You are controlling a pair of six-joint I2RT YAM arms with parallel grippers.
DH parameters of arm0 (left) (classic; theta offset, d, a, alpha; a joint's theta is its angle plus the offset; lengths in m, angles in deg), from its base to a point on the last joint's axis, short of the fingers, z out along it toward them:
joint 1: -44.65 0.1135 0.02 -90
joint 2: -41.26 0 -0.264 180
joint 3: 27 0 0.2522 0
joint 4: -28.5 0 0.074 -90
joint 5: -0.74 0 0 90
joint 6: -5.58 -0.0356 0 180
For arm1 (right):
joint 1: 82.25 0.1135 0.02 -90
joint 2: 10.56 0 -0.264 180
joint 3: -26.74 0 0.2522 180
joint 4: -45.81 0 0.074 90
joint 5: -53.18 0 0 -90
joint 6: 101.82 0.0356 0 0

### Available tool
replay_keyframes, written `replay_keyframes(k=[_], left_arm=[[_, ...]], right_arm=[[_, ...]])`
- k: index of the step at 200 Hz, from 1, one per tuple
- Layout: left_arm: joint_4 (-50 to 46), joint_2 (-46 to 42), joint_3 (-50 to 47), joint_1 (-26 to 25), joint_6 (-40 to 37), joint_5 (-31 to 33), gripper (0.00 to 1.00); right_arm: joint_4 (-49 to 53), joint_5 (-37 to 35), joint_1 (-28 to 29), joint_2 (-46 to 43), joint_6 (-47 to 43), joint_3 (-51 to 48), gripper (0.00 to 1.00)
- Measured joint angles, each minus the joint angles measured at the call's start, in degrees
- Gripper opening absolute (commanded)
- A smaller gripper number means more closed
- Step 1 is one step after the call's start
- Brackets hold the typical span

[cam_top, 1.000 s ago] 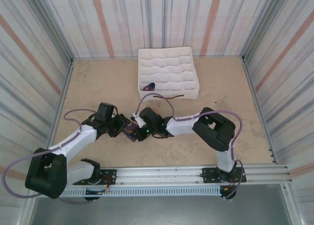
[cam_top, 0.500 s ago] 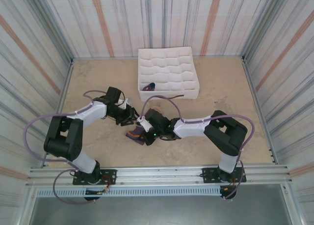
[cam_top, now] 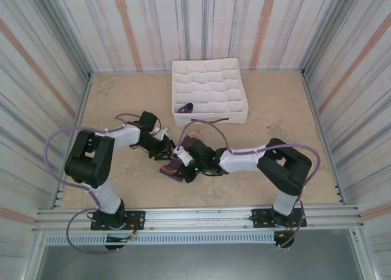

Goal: Roll the socks

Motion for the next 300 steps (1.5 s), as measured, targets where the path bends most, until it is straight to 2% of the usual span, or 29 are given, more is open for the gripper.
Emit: replay_keyframes(k=[18, 52, 99, 156, 184, 210, 248, 281, 300], left_arm=[[1.2, 1.7, 1.1, -0.7, 0.1, -1.2, 0.49], [3.8, 4.0, 2.5, -2.1, 2.0, -0.1, 0.30], [4.6, 4.7, 2.8, -2.1, 5.0, 2.5, 0.10], [4.5, 2.1, 2.3, 0.3, 8.0, 8.9, 0.06], [4.4, 1.7, 2.1, 0.7, 8.3, 9.8, 0.05], [4.5, 1.7, 2.1, 0.7, 8.3, 9.9, 0.06], [4.7, 1.7, 2.1, 0.7, 8.4, 10.7, 0.13], [4.6, 0.9, 2.1, 1.1, 9.3, 11.0, 0.40], [3.8, -0.7, 1.9, 1.8, 9.7, 11.6, 0.53]], right_arm=[[0.0, 0.0, -0.2, -0.2, -0.2, -0.1, 0.00], [0.1, 0.0, -0.7, -0.4, -0.6, -0.3, 0.00], [0.5, 0.7, -1.2, -1.0, -0.4, -0.5, 0.00], [-2.2, 8.4, -7.4, 0.5, 8.4, -1.3, 0.00], [-4.2, 11.6, -8.7, 3.1, 11.7, -1.3, 0.00], [-4.2, 13.4, -9.0, 4.9, 13.6, 0.4, 0.00], [-2.9, 15.5, -10.0, 7.8, 15.7, 3.6, 0.00], [-2.2, 17.5, -11.1, 10.1, 17.6, 5.6, 0.00], [-2.7, 18.8, -11.9, 10.6, 19.0, 5.6, 0.00]])
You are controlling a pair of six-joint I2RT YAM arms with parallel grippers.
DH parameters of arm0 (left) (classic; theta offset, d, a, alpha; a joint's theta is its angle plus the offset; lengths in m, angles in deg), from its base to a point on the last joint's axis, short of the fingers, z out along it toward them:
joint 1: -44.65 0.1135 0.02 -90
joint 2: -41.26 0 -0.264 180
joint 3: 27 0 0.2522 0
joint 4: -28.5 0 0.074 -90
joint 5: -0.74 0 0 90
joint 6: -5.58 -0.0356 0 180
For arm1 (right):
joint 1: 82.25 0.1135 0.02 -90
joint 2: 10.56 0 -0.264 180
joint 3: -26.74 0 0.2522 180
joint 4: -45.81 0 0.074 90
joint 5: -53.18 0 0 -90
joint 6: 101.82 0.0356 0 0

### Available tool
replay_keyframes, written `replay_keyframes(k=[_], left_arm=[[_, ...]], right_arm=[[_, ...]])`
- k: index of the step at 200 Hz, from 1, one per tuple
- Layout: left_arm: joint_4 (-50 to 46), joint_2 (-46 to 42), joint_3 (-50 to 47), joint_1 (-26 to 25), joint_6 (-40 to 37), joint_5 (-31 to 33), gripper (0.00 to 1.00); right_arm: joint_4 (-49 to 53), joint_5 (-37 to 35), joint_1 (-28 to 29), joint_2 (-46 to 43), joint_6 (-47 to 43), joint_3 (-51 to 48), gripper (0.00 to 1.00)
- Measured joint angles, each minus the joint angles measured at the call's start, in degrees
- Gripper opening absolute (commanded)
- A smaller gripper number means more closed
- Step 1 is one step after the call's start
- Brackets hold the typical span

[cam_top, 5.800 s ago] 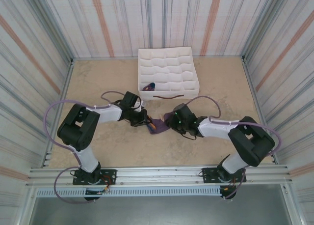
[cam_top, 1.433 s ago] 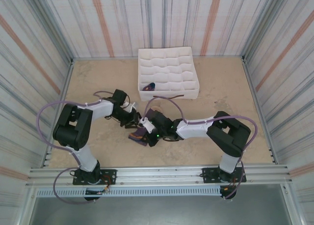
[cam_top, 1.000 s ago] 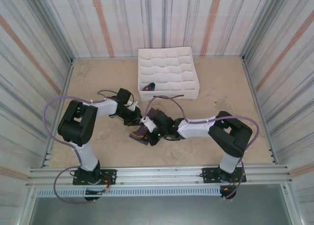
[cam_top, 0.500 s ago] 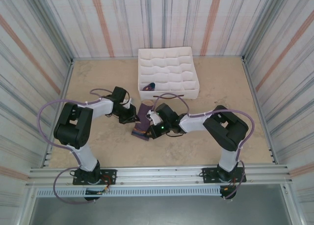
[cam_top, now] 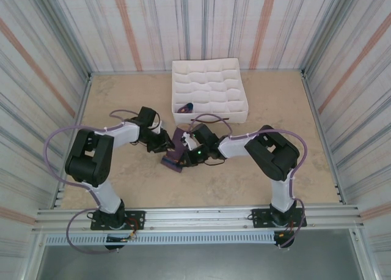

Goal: Roll the socks

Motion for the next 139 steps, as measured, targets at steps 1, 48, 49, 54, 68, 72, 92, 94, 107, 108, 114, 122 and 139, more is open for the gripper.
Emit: replay_keyframes(k=[1, 48, 49, 54, 68, 72, 92, 94, 107, 108, 114, 122, 139], left_arm=[[-0.1, -0.1, 0.0, 0.0, 0.0, 0.0, 0.53], [-2.4, -8.4, -0.6, 0.7, 1.1, 0.2, 0.62], [-2.3, -8.6, -0.7, 0.7, 1.2, 0.2, 0.62], [-2.2, -9.7, -1.2, 0.5, 1.6, 0.2, 0.62], [-2.0, -12.9, -3.6, 0.2, 3.1, 0.2, 0.62], [-1.9, -13.7, -4.4, 0.1, 3.7, 0.2, 0.61], [-1.3, -18.4, -9.5, -1.3, 7.0, 0.5, 0.60], [-1.3, -18.8, -10.0, -1.5, 7.3, 0.6, 0.59], [-1.1, -21.4, -12.9, -2.7, 9.7, 1.2, 0.58], [-1.1, -21.7, -13.2, -2.8, 9.9, 1.3, 0.58], [-0.9, -22.7, -14.3, -3.3, 10.8, 1.6, 0.57], [-0.7, -24.5, -15.9, -4.0, 12.4, 2.3, 0.56], [-0.3, -28.0, -18.7, -4.7, 15.2, 3.9, 0.56]], right_arm=[[0.0, 0.0, 0.0, 0.0, 0.0, 0.0, 0.00], [-0.5, 1.3, -1.3, 0.7, 3.4, 0.0, 0.00], [-0.6, 1.4, -1.4, 0.7, 3.6, 0.0, 0.00], [-0.7, 1.7, -1.5, 0.9, 4.1, 0.0, 0.00], [-1.0, 2.2, -1.7, 1.2, 5.3, 0.0, 0.00], [-1.1, 2.3, -1.8, 1.3, 5.7, 0.1, 0.00], [-1.0, 2.6, -1.9, 1.9, 7.6, 0.9, 0.00], [-1.0, 2.6, -1.9, 2.0, 7.7, 1.0, 0.00], [-1.0, 2.6, -2.1, 2.2, 9.1, 1.4, 0.00], [-1.0, 2.6, -2.1, 2.2, 9.2, 1.4, 0.00], [-1.0, 2.6, -2.1, 2.3, 9.8, 1.6, 0.00], [-1.0, 2.6, -2.1, 2.4, 10.6, 1.7, 0.00], [-0.9, 2.6, -2.1, 2.5, 12.2, 1.9, 0.00]])
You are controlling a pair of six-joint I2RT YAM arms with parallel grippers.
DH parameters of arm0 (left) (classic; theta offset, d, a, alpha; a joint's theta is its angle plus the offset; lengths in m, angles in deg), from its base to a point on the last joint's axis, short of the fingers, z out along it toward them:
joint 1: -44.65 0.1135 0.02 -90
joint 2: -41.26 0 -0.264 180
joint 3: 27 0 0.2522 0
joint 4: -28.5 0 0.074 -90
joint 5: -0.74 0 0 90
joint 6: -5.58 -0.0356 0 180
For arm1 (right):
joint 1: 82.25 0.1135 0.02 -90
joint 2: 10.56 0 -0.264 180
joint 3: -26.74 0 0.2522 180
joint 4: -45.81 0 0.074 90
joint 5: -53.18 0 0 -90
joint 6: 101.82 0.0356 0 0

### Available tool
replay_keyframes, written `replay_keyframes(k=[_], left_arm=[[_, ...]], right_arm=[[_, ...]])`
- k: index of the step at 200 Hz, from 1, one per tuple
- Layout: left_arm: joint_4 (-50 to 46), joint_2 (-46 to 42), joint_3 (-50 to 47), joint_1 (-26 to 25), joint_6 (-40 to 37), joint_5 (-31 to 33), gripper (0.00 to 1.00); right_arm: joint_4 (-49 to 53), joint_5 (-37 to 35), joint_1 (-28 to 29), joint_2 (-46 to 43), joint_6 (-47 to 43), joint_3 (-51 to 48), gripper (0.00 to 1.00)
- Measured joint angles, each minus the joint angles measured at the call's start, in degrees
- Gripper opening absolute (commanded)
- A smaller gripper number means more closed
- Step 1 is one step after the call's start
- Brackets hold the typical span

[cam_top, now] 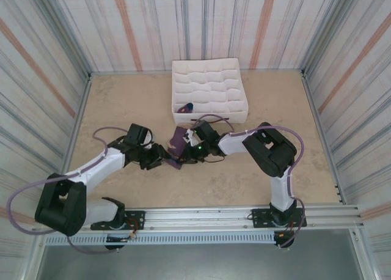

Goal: Roll the socks

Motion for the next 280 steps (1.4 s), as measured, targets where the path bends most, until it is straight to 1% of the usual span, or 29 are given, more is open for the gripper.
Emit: replay_keyframes(k=[15, 29, 77, 98, 127, 157, 165, 182, 191, 216, 236, 258, 280], left_arm=[[1.0, -2.5, -2.2, -0.3, 2.4, 1.5, 0.56], [2.9, -3.1, -3.8, -0.3, 4.3, 2.3, 0.57], [11.2, 1.5, -6.5, -0.3, 8.1, 5.0, 0.57], [14.7, 4.0, -6.6, -0.3, 9.0, 5.5, 0.55], [18.6, 6.0, -6.6, -0.6, 10.1, 5.6, 0.48], [20.8, 7.0, -6.6, -1.6, 10.4, 6.8, 0.47], [21.4, 7.0, -6.9, -1.8, 10.5, 7.1, 0.48], [23.9, 5.9, -8.4, -2.1, 11.2, 7.6, 0.59], [24.9, 4.5, -9.5, -2.3, 11.6, 8.3, 0.62], [24.5, -0.3, -12.4, -3.0, 12.0, 10.9, 0.65], [23.3, -3.3, -13.9, -3.3, 12.4, 12.7, 0.66], [24.1, -3.0, -14.0, -3.2, 12.9, 13.4, 0.66], [28.1, -0.8, -14.0, -3.5, 13.5, 13.3, 0.68]], right_arm=[[-0.1, 0.0, 0.0, 0.0, 1.1, 0.0, 0.00], [-0.2, 0.0, 0.0, 0.2, 2.0, 0.1, 0.00], [-0.2, -0.1, 0.0, 0.4, 3.3, 0.4, 0.00], [-0.8, 0.0, -0.1, 0.7, 4.0, 0.4, 0.00], [-1.7, 0.0, -0.2, 0.9, 4.5, 0.5, 0.00], [-2.2, 0.1, -0.4, 1.1, 4.9, 0.5, 0.00], [-2.3, 0.1, -0.4, 1.1, 5.1, 0.5, 0.00], [-2.3, 0.1, -0.5, 1.1, 5.5, 0.5, 0.00], [-2.4, 0.1, -0.5, 1.1, 5.5, 0.5, 0.00], [-2.4, 0.1, -0.6, 1.1, 5.5, 0.5, 0.00], [-2.4, 0.2, -0.7, 1.1, 5.5, 0.5, 0.00], [-2.6, 0.4, -0.7, 1.2, 5.6, 0.5, 0.00], [-2.7, 0.8, -0.8, 1.4, 5.5, 0.5, 0.00]])
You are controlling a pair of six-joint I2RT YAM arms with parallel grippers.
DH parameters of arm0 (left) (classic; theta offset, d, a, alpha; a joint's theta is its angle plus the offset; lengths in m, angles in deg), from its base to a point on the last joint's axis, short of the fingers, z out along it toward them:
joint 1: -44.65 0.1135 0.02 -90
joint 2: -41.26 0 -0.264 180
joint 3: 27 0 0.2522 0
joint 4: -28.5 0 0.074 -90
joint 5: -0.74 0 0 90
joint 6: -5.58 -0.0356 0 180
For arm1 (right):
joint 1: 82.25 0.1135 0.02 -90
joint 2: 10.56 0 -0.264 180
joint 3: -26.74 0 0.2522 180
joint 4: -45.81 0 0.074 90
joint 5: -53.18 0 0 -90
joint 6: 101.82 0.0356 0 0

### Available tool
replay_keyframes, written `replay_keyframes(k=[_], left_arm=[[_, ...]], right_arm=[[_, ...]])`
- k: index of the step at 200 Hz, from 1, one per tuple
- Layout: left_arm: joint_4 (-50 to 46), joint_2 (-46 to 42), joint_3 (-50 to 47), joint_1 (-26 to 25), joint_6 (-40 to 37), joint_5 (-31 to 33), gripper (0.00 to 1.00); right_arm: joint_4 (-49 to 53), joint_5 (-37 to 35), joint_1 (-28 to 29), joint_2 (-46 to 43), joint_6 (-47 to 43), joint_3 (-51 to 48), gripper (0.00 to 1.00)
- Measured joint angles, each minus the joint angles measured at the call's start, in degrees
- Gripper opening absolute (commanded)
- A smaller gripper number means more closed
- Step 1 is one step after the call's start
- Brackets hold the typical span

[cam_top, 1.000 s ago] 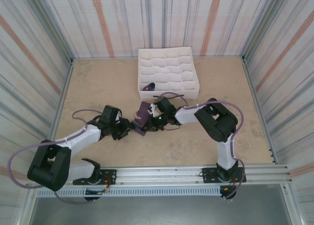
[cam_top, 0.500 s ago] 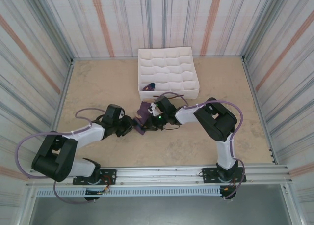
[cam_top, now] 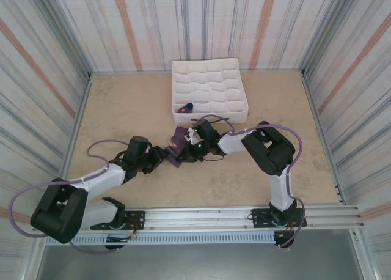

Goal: Roll the socks

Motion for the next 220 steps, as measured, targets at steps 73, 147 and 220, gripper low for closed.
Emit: replay_keyframes(k=[73, 147, 220], left_arm=[[10.3, 6.9, 0.6, -1.3, 1.4, -0.6, 0.57], [4.8, 10.7, 4.4, -1.2, 0.3, -0.6, 0.16], [-11.2, 17.1, 16.2, 1.7, -7.9, -7.4, 0.00]], right_arm=[[-0.1, 0.2, 0.0, 0.0, 0.0, 0.0, 0.00], [-0.4, 0.3, 0.0, 0.0, 0.0, -0.1, 0.00], [-1.5, -4.9, 0.3, -4.1, -2.9, -2.9, 0.40]])
